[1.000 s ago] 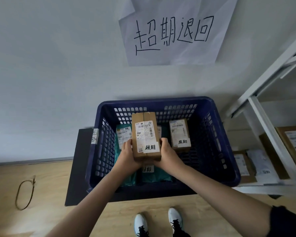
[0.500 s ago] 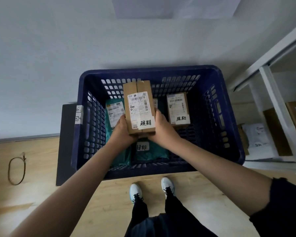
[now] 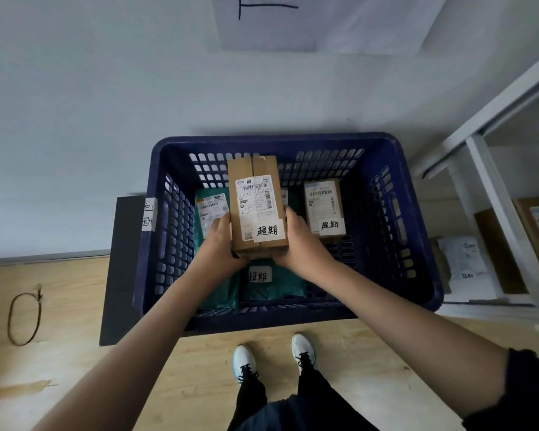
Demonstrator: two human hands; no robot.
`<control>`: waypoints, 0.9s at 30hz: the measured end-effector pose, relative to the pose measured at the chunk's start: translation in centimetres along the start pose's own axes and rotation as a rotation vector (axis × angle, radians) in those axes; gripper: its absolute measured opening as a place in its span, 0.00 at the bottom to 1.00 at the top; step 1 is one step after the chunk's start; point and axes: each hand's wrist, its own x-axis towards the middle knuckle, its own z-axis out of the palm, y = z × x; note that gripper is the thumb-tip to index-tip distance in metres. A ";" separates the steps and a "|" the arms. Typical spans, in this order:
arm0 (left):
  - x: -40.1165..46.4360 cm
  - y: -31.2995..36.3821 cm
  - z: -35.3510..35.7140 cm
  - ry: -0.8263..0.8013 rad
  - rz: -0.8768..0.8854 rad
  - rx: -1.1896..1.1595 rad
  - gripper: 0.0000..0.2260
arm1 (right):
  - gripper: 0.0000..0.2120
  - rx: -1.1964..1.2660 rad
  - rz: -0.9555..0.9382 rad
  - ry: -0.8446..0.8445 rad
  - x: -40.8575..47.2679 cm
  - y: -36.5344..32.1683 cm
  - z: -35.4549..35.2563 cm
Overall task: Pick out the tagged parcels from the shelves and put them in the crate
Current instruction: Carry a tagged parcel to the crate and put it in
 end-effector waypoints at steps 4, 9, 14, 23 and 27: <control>-1.4 0.6 -1.1 -0.002 0.029 0.024 0.45 | 0.53 -0.011 -0.007 0.020 -1.6 -0.6 -1.1; -3.6 1.7 -2.4 0.027 0.105 -0.022 0.41 | 0.55 -0.022 0.008 0.052 -4.5 -1.9 -2.4; -5.3 2.4 -3.0 0.047 0.089 0.012 0.45 | 0.52 -0.036 0.015 0.129 -7.3 -3.1 -3.2; -10.8 4.4 -2.2 0.126 0.102 0.049 0.38 | 0.49 -0.050 -0.024 0.141 -12.8 -5.0 -2.9; -13.6 6.1 -1.1 0.174 0.109 0.026 0.37 | 0.48 -0.038 -0.068 0.145 -15.7 -4.9 -3.4</control>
